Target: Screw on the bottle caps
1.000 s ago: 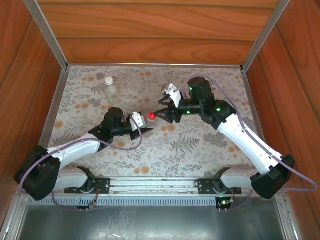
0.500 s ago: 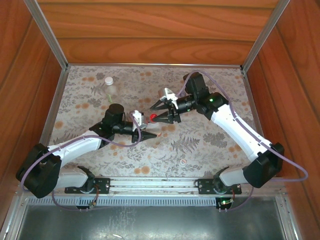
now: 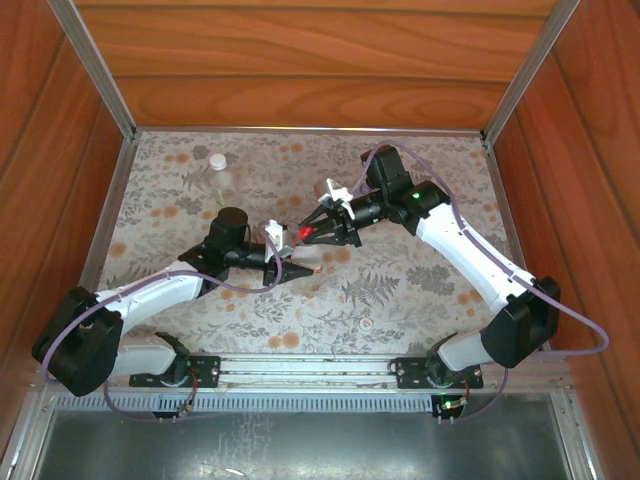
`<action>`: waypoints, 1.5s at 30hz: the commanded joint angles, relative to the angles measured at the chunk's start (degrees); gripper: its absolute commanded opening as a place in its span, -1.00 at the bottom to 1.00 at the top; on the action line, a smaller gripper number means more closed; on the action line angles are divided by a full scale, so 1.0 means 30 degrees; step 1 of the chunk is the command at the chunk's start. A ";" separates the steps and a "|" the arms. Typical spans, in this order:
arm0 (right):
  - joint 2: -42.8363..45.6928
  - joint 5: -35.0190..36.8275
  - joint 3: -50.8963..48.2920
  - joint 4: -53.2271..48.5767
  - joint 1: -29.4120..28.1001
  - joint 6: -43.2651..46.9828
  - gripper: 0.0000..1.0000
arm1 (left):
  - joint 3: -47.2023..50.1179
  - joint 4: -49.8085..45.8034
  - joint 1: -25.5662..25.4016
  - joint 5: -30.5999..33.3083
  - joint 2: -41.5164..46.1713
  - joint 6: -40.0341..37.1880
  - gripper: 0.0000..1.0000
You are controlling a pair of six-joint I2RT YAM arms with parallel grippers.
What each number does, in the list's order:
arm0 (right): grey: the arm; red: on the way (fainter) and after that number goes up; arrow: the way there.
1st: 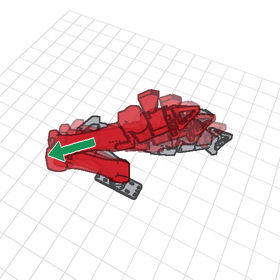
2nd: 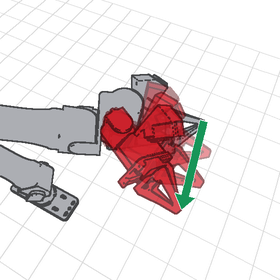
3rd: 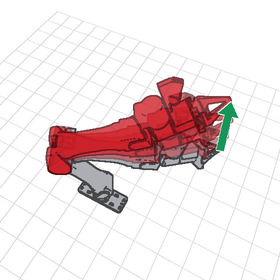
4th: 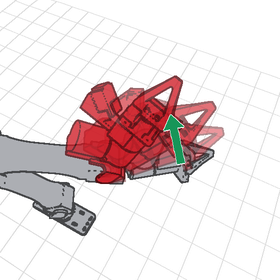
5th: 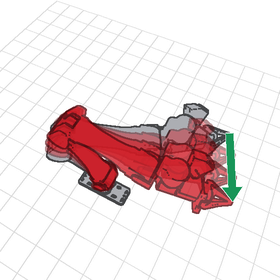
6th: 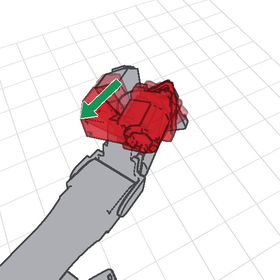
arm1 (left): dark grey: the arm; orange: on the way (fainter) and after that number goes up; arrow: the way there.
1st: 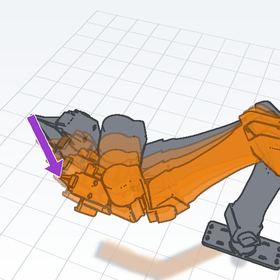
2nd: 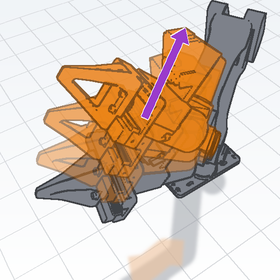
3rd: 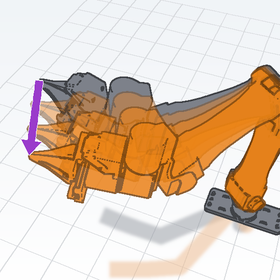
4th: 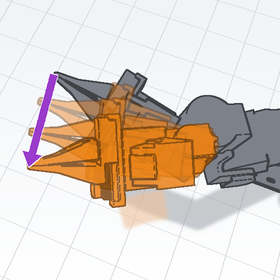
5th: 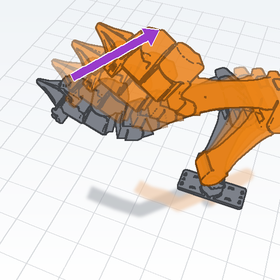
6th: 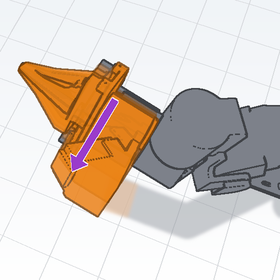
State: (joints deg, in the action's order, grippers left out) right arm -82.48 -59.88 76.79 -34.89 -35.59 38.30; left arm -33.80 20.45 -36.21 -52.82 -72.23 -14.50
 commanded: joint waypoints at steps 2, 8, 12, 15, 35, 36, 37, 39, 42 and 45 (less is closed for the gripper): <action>-0.0034 -0.0257 0.0426 -0.0461 0.0017 -0.0082 -0.61 | -0.0644 -0.0021 0.0153 0.0065 -0.0110 0.0042 -0.12; 0.1061 0.1963 -0.1169 0.2480 0.0011 -0.3049 -0.96 | -0.0292 -0.0019 0.0152 0.4463 0.0627 -0.0085 -0.12; 0.1954 0.4353 -0.3048 0.6289 -0.0261 -0.7107 -0.99 | -0.0298 -0.0021 0.0157 0.8252 0.1155 -0.0101 -0.13; 0.2436 0.7796 -0.4314 0.8735 -0.0925 -1.0132 -1.00 | -0.0472 0.0010 0.0082 1.0815 0.1279 0.0180 -0.14; 0.2609 3.2991 -0.6310 1.1911 -0.6963 -2.0019 -0.99 | -0.0979 0.1607 -0.3890 2.1995 0.0080 -0.2955 -0.19; 0.2412 3.3795 -0.6046 1.1235 -0.6969 -2.0908 -0.99 | -0.1001 0.1752 -0.4048 2.2360 -0.0016 -0.3053 -0.19; 0.2223 3.4326 -0.5858 1.0691 -0.6967 -2.1759 -1.00 | -0.1035 0.1843 -0.4187 2.2741 -0.0139 -0.3141 -0.19; 0.1842 3.4740 -0.5497 1.0137 -0.6955 -2.2631 -0.99 | -0.1139 0.2031 -0.4358 2.3216 -0.0352 -0.3296 -0.19; 0.1710 3.4187 -0.5325 1.0385 -0.6969 -2.2318 -0.95 | -0.1021 0.1995 -0.4360 2.2789 -0.0489 -0.3311 -0.19; 0.2030 3.2419 -0.5364 1.1574 -0.6817 -1.9961 -0.73 | -0.0764 0.1931 -0.4097 2.1515 -0.0519 -0.3271 -0.19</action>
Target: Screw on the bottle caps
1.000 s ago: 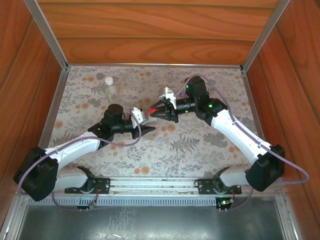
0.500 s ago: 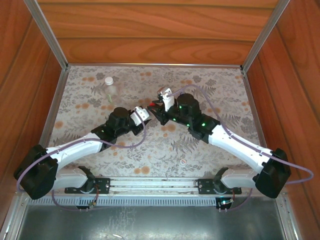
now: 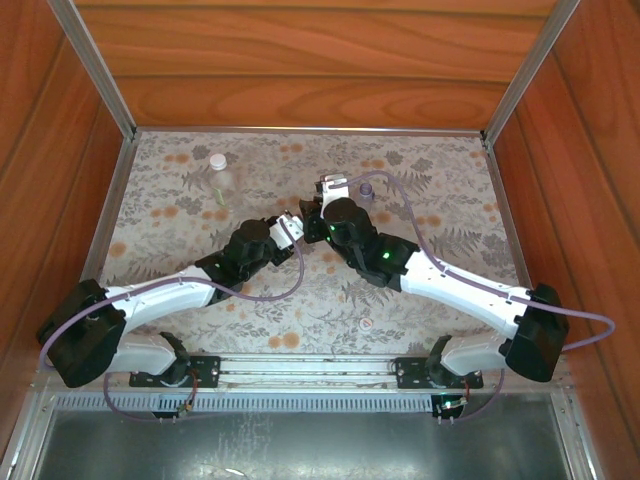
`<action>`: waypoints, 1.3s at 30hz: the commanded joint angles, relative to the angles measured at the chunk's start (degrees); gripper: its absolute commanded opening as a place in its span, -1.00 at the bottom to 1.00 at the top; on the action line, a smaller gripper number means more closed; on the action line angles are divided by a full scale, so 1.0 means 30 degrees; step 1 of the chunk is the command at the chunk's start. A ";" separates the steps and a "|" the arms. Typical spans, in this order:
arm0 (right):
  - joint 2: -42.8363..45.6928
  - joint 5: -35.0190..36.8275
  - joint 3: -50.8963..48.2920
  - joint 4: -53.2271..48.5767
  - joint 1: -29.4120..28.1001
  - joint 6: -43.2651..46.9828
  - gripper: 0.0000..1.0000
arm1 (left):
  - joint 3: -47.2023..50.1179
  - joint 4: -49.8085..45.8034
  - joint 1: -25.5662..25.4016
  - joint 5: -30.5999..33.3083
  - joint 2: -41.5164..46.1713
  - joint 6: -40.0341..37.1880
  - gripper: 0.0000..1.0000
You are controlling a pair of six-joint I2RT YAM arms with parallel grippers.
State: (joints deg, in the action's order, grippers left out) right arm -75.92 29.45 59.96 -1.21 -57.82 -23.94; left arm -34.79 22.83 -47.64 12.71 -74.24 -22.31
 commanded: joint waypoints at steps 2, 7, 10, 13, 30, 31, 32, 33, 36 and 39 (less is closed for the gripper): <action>0.0198 -0.0012 0.0109 0.1277 0.1005 0.2642 -0.51 | -0.0195 0.1089 0.0185 -0.2170 0.0287 -0.0236 -0.19; 0.1788 -0.9389 -0.0461 0.1937 0.3231 0.6114 0.07 | 0.0416 0.1003 0.2557 -0.9149 0.0868 0.2361 -0.19; 0.2632 -1.5116 -0.0675 0.1738 0.5035 0.7681 0.17 | 0.0440 0.0888 0.3162 -1.2864 0.0883 0.2774 -0.18; 0.2921 -1.8539 -0.0329 0.0804 0.6196 0.8829 0.22 | 0.0238 0.0771 0.3450 -1.5742 0.0715 0.3505 -0.18; 0.1152 -2.4459 0.1390 -0.2454 0.7130 1.0881 0.00 | -0.0548 0.0643 0.3918 -1.9785 0.0200 0.4505 -0.18; 0.1011 -2.4744 0.1514 -0.2590 0.7126 1.0950 -0.07 | -0.0589 0.0622 0.3940 -2.0054 0.0125 0.4534 -0.18; 0.0894 -2.4995 0.1632 -0.2749 0.7120 1.1025 -0.13 | -0.0614 0.0596 0.3949 -2.0260 0.0067 0.4535 -0.18; 0.0776 -2.5178 0.1713 -0.2895 0.7142 1.1078 -0.22 | -0.0622 0.0551 0.3932 -2.0474 0.0022 0.4514 -0.19; 0.0610 -2.5288 0.1807 -0.3075 0.7125 1.1116 -0.47 | -0.0593 0.0466 0.3964 -2.0588 -0.0054 0.4476 -0.18; 0.0552 -2.5020 0.1809 -0.3048 0.7136 1.1040 -0.60 | -0.0494 0.0442 0.3969 -1.9495 0.0080 0.4393 -0.18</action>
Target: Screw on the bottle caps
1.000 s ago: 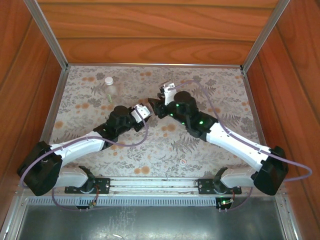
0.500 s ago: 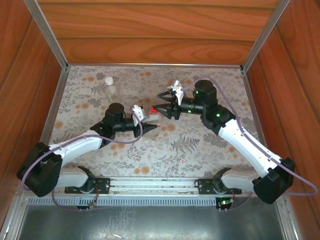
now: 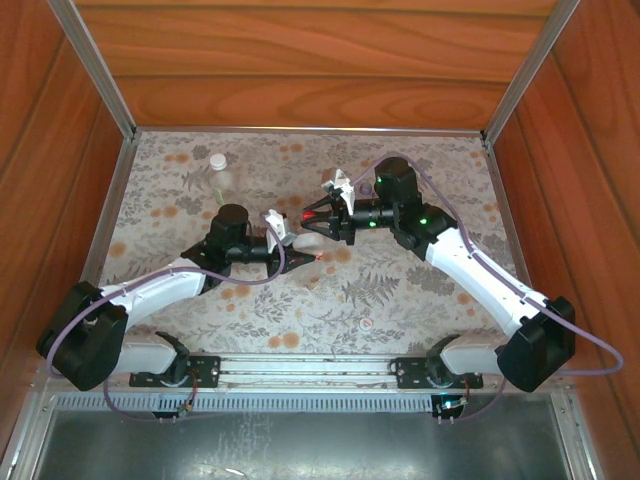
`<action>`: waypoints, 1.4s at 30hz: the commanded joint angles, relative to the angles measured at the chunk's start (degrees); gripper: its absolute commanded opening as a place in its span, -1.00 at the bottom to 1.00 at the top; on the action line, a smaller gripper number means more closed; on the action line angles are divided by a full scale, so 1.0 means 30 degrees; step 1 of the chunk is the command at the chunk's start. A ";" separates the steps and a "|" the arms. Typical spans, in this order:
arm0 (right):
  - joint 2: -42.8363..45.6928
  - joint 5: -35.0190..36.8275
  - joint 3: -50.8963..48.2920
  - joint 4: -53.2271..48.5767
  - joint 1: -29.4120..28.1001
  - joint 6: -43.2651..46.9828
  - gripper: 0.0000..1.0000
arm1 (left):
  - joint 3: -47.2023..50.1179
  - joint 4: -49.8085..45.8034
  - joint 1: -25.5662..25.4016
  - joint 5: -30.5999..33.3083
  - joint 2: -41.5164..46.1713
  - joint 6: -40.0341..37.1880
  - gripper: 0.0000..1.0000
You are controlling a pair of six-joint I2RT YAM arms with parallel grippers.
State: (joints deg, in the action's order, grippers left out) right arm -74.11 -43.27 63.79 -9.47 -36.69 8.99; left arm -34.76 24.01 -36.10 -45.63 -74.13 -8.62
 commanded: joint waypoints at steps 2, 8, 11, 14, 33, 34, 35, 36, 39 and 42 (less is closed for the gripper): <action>-0.0054 -0.0211 0.0449 0.0041 0.0077 -0.0418 -0.65 | -0.0432 0.0053 0.0126 0.1290 0.0198 -0.0342 -0.18; -0.0579 0.7543 -0.0418 0.2368 -0.1011 -0.4717 -0.99 | -0.0577 0.0076 -0.0961 1.1766 0.0364 -0.1155 -0.18; -0.0465 1.3096 -0.0901 0.2817 -0.2841 -0.4746 -0.99 | -0.0826 0.0070 -0.2161 1.5589 -0.0080 -0.2534 -0.18; -0.0329 1.5329 -0.0967 0.2775 -0.3414 -0.5385 -0.99 | -0.0778 0.0054 -0.2251 1.5462 -0.0192 -0.2349 -0.18; -0.0417 1.3094 0.0184 0.1658 -0.2964 -0.3299 -0.97 | -0.0117 0.0093 -0.1741 1.1924 0.0506 -0.0993 0.66; -0.0308 1.2635 0.0119 0.1608 -0.2824 -0.3242 -0.97 | -0.0038 0.0122 -0.1538 1.1201 0.0604 -0.0861 0.72; -0.0188 1.2097 0.0069 0.1606 -0.2654 -0.3182 -0.97 | 0.0006 0.0163 -0.1378 1.0516 0.0654 -0.0725 0.76; -0.0038 1.1477 -0.0014 0.1606 -0.2414 -0.3151 -0.97 | 0.0094 0.0227 -0.1194 0.9787 0.0671 -0.0578 0.78; 0.0419 0.8025 -0.0374 0.1905 -0.1561 -0.2688 -0.97 | 0.0277 0.0268 -0.0688 0.6477 0.0577 -0.0633 0.82; 0.0604 0.4478 -0.0331 0.1754 -0.0811 -0.1882 -0.97 | 0.0221 0.0276 -0.0424 0.4594 0.0353 -0.0702 0.82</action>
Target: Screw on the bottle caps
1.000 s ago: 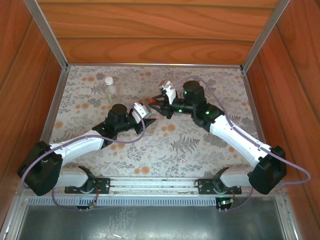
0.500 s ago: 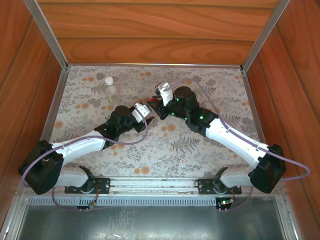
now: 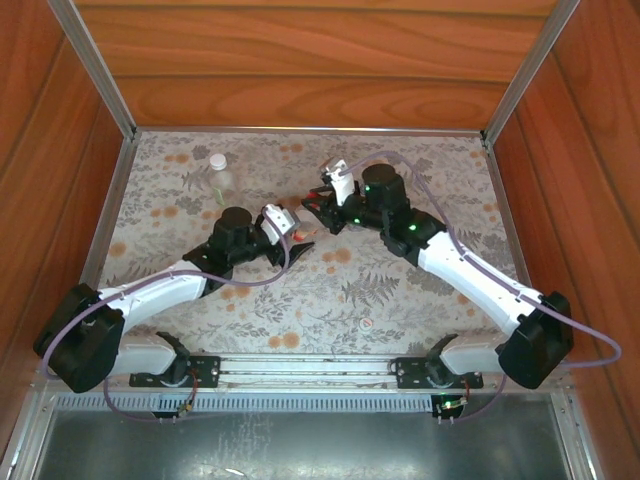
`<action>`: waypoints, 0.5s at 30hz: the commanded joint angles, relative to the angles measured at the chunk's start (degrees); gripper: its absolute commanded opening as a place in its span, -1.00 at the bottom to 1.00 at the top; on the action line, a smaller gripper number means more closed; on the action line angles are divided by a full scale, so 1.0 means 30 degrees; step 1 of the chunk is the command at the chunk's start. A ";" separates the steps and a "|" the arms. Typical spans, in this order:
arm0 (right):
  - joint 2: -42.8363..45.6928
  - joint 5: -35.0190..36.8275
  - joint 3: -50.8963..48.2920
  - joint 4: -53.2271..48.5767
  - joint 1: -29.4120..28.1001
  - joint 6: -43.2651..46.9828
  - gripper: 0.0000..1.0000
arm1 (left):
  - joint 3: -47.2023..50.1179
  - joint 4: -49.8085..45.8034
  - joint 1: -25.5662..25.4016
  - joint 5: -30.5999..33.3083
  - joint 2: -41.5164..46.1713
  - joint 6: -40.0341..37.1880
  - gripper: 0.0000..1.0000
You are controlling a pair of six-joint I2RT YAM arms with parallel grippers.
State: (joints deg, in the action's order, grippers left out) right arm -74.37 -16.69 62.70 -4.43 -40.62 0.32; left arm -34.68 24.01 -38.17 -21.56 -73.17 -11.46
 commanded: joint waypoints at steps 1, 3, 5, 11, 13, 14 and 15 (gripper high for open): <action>0.0669 -0.4776 0.0206 -0.0265 0.0632 0.1244 -0.97 | 0.0121 0.0266 0.0329 -0.3612 -0.0033 0.0333 0.79; 0.0536 -0.4780 0.0535 -0.0846 0.0757 0.1580 -0.98 | -0.0053 0.0303 0.0415 -0.3485 -0.0097 0.0516 0.71; 0.0458 -0.4876 0.0671 -0.1075 0.0789 0.1753 -0.98 | -0.0181 0.0323 0.0443 -0.3218 -0.0240 0.0540 0.59; 0.0151 -0.4898 0.0788 -0.1137 0.0802 0.1440 -0.96 | -0.0566 0.0415 0.0559 -0.2942 -0.0766 0.0681 0.39; 0.0206 -0.3790 0.0546 -0.0706 0.0818 0.0789 -0.88 | -0.0664 0.0448 0.0551 -0.2589 -0.0964 0.0825 0.33; 0.0237 -0.3361 0.0441 -0.0570 0.0801 0.0648 -0.88 | -0.0658 0.0469 0.0583 -0.2442 -0.1016 0.0861 0.28; 0.0295 -0.3065 0.0292 -0.0450 0.0822 0.0599 -0.87 | -0.0629 0.0492 0.0586 -0.2355 -0.1073 0.0866 0.23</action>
State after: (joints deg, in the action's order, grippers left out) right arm -73.60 -28.03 63.40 -7.29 -38.50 3.73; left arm -34.94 24.53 -37.10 -29.21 -75.48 -9.91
